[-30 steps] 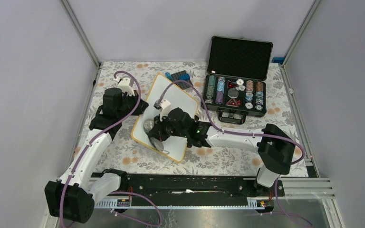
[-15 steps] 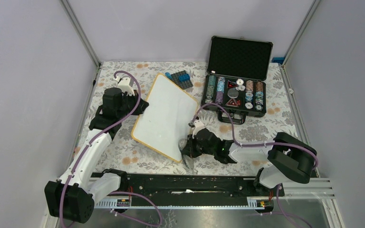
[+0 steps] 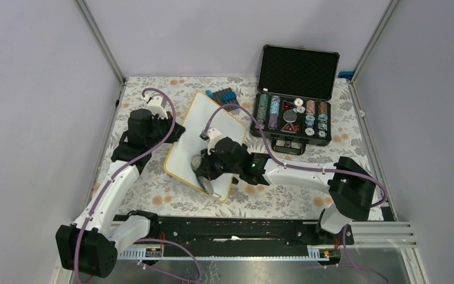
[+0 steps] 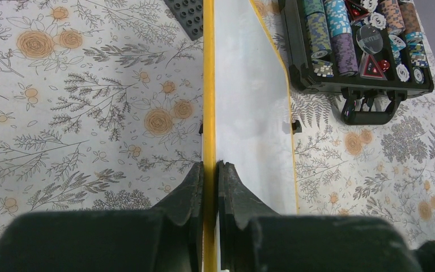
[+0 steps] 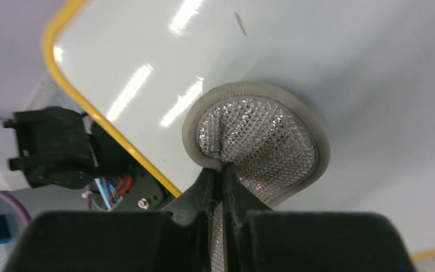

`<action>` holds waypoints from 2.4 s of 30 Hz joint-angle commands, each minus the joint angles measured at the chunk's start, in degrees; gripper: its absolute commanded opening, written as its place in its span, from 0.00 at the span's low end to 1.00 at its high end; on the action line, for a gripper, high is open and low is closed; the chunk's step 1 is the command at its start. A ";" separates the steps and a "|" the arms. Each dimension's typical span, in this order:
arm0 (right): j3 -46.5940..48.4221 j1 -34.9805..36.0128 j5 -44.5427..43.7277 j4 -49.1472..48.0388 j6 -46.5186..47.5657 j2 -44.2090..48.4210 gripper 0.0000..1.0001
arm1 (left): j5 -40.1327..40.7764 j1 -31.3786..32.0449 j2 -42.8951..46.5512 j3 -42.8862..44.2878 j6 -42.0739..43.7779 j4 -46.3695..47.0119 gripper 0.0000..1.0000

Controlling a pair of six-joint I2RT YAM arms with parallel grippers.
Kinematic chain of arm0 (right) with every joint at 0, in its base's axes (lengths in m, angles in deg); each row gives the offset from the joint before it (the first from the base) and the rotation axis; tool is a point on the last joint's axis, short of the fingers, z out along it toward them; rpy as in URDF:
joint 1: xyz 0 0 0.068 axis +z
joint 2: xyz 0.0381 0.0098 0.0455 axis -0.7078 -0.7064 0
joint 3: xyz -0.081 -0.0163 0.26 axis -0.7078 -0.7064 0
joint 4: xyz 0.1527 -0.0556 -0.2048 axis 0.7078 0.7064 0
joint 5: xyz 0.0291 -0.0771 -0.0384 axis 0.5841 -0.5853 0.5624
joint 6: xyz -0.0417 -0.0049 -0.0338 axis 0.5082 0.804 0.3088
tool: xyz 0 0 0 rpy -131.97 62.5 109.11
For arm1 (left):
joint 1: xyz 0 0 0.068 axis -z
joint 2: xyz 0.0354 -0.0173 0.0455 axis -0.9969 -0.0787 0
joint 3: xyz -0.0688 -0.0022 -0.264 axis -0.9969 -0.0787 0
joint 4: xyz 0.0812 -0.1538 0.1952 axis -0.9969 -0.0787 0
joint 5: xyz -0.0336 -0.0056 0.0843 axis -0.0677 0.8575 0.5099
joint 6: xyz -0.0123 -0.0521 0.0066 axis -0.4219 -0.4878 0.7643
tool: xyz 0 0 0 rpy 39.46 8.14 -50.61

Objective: Erase the whiteboard

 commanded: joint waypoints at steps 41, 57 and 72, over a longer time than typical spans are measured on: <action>-26.67 -22.45 -26.72 15.49 -5.55 28.18 0.13 | 0.36 2.12 -1.21 11.37 2.46 -13.18 0.98; -17.27 -30.44 -21.84 30.25 -0.37 33.68 0.99 | -1.75 2.20 6.50 31.14 -0.06 -15.74 0.99; 13.09 -30.46 -22.63 38.42 14.27 58.03 1.00 | -10.91 2.20 16.96 31.06 -8.64 9.15 0.99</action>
